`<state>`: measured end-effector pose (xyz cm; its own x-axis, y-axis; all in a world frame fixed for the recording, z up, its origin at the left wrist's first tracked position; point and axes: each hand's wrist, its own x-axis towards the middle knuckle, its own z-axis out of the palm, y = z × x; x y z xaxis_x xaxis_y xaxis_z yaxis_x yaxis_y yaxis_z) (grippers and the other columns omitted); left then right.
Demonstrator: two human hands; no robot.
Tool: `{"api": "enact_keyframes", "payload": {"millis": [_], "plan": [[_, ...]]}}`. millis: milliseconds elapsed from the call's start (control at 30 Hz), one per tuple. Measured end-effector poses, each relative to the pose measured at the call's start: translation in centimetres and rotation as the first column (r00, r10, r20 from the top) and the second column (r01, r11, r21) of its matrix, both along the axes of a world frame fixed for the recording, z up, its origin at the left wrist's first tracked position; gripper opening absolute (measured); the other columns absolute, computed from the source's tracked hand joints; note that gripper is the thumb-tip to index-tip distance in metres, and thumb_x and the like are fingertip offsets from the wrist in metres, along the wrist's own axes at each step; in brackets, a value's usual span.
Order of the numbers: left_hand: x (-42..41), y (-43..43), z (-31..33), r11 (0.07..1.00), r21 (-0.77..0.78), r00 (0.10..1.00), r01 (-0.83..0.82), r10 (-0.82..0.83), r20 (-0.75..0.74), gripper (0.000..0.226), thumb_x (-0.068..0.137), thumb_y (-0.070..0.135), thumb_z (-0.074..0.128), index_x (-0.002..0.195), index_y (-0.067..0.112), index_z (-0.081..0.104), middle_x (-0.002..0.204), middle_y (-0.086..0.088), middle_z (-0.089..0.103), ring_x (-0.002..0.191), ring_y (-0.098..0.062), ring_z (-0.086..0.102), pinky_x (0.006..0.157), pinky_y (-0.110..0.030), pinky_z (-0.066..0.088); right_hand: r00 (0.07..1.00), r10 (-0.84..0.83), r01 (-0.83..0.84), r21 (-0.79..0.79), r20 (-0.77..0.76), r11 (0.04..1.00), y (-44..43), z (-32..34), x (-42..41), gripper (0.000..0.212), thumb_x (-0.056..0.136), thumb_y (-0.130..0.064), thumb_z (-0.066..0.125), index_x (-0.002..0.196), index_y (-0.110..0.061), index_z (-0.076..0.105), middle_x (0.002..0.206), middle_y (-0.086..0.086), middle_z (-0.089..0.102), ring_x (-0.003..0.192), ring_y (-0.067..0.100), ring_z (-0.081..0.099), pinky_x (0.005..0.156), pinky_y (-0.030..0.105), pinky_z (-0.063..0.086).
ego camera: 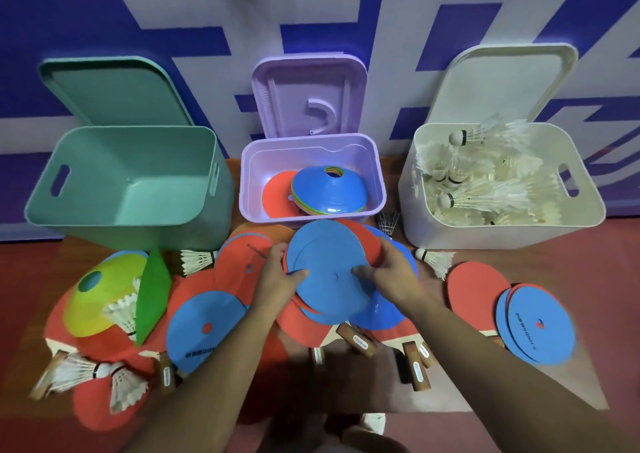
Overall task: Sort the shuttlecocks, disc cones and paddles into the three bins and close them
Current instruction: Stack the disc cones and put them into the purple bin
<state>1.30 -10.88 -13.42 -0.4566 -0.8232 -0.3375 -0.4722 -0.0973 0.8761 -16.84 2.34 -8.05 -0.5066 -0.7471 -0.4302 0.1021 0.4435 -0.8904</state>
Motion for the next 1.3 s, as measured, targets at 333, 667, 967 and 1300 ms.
{"api": "enact_keyframes", "payload": {"millis": [333,667,967,1300], "plan": [[4.3,0.5,4.0,0.995,-0.092,0.996,-0.034,0.027,-0.08,0.043,0.069,0.018,0.071,0.109,0.027,0.058,0.107,0.006,0.067,0.101,-0.014,0.063,0.089,-0.031,0.051,0.992,0.099,-0.103,-0.065,-0.073,0.993,0.0,0.3,2.2,0.027,0.082,-0.004,0.072,0.104,-0.016,0.06,0.095,-0.005,0.07,0.081,0.003,0.065,0.072,0.019,0.051],[8.0,-0.6,5.1,0.974,-0.206,0.996,0.089,-0.089,0.007,0.036,0.071,0.002,0.059,0.09,0.033,0.059,0.096,0.003,0.058,0.089,0.006,0.054,0.082,-0.013,0.04,0.923,0.338,-0.349,-0.027,-0.184,0.937,-2.4,0.0,3.2,0.009,0.086,-0.002,0.065,0.09,-0.01,0.062,0.082,0.001,0.063,0.067,0.0,0.055,0.063,0.008,0.042],[9.9,-1.4,4.4,0.999,-0.05,0.996,0.012,-0.017,-0.089,0.059,0.08,-0.017,0.055,0.127,0.017,0.045,0.11,-0.002,0.065,0.098,-0.006,0.06,0.085,-0.014,0.046,0.787,0.529,-0.557,0.003,-0.317,0.831,-4.5,0.4,4.2,0.019,0.08,0.003,0.055,0.081,-0.015,0.057,0.074,0.003,0.058,0.062,0.01,0.052,0.063,0.031,0.047],[11.0,-2.8,4.8,0.999,-0.023,0.998,-0.039,0.038,-0.049,0.045,0.083,-0.003,0.066,0.119,0.021,0.056,0.108,0.001,0.064,0.077,-0.001,0.06,0.052,-0.007,0.045,0.777,0.499,-0.56,-0.061,-0.384,0.826,-7.5,-0.4,6.8,0.034,0.084,-0.009,0.068,0.116,-0.019,0.061,0.127,-0.001,0.043,0.113,-0.011,0.044,0.096,0.004,0.032]]}}
